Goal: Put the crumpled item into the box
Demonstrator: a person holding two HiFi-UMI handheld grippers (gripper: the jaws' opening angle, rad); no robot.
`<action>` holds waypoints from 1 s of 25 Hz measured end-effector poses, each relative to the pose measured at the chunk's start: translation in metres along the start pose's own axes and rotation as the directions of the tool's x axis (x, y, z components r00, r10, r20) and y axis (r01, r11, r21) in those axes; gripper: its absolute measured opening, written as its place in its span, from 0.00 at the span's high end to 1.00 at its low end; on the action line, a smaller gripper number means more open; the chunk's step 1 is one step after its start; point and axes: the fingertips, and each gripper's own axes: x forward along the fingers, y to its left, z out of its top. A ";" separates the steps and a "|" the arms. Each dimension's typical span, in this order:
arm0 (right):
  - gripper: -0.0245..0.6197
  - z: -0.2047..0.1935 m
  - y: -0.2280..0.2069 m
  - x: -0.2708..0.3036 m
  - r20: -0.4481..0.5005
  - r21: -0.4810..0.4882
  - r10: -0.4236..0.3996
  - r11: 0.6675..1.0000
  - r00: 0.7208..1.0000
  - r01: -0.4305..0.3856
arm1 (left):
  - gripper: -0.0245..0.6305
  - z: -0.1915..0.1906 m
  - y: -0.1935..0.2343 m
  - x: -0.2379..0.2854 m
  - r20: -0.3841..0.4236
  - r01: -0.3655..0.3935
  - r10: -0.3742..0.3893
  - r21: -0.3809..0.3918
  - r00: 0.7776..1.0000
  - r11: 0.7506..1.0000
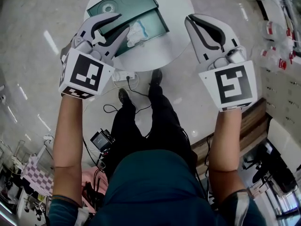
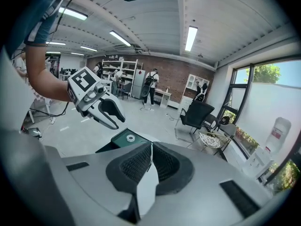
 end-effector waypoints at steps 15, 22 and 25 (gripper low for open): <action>0.90 0.169 0.029 -0.131 0.166 -0.125 -0.065 0.988 0.984 0.086 | 0.90 0.135 0.024 -0.208 0.136 -0.196 0.181 0.102 0.974 0.975; 0.90 0.223 0.060 -0.189 0.218 -0.147 -0.100 0.980 0.971 0.134 | 0.90 0.163 0.010 -0.304 0.185 -0.262 0.238 0.118 0.953 0.958; 0.90 0.243 0.077 -0.208 0.226 -0.155 -0.111 0.977 0.968 0.148 | 0.90 0.165 0.004 -0.339 0.197 -0.279 0.253 0.118 0.947 0.953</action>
